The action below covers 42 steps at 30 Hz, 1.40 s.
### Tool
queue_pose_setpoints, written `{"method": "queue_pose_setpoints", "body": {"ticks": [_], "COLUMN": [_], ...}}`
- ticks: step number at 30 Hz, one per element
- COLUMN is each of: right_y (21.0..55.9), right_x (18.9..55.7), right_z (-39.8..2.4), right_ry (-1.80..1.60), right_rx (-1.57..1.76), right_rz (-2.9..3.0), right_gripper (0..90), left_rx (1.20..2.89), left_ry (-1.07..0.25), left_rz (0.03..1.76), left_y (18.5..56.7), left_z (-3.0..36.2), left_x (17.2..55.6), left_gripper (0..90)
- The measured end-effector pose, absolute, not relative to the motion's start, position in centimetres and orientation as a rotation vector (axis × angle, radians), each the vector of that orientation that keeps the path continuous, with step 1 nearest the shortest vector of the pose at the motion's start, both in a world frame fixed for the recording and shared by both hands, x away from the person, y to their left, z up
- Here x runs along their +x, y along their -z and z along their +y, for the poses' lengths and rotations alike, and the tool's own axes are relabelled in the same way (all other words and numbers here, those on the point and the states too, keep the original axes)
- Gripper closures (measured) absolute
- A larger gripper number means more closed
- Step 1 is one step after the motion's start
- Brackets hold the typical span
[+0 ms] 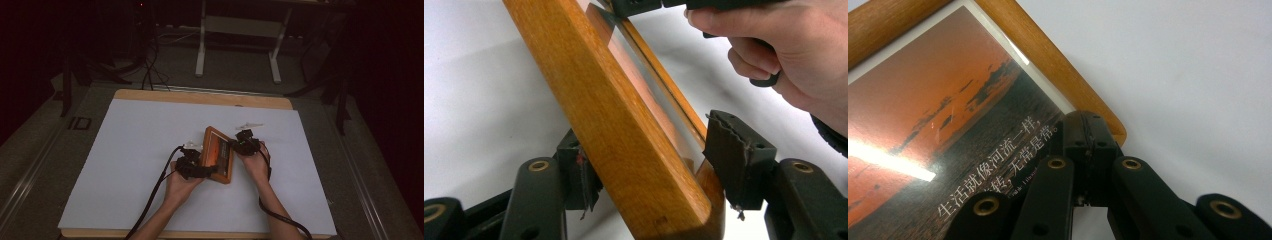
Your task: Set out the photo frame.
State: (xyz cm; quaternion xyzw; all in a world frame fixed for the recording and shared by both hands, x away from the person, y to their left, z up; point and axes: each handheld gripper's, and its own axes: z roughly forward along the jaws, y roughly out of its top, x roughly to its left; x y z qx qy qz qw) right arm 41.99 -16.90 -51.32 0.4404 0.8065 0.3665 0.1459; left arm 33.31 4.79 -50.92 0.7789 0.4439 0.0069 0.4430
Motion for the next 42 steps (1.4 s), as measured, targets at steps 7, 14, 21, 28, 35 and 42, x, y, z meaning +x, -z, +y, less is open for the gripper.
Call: {"method": "queue_pose_setpoints", "body": {"ticks": [7, 14, 21, 28, 35, 42], "right_y": [51.2, 50.9, 49.7, 48.5, 47.5, 47.1], "right_x": [42.0, 42.0, 40.9, 39.7, 38.3, 37.1], "right_z": [-16.9, -17.9, -20.2, -22.5, -24.5, -26.1], "right_ry": [-1.040, -1.068, -1.113, -1.155, -1.223, -1.211], "right_rx": [1.255, 1.273, 1.276, 1.269, 1.273, 1.196], "right_rz": [2.333, 2.328, 2.299, 2.281, 2.226, 2.261], "right_gripper": [89.8, 85.8, 77.0, 70.7, 69.7, 66.9], "left_rx": [1.916, 1.936, 1.946, 1.918, 1.941, 1.986], "left_ry": [0.031, 0.010, -0.015, 0.003, -0.033, -0.063], "left_rz": [1.101, 1.081, 1.076, 1.073, 1.015, 0.955], "left_y": [50.8, 50.2, 49.7, 49.5, 48.5, 48.0], "left_z": [4.8, 4.2, 3.6, 3.1, 1.6, 1.0], "left_x": [33.6, 33.9, 33.9, 33.9, 33.6, 33.4], "left_gripper": [46.7, 50.8, 53.0, 59.3, 66.2, 68.9]}}
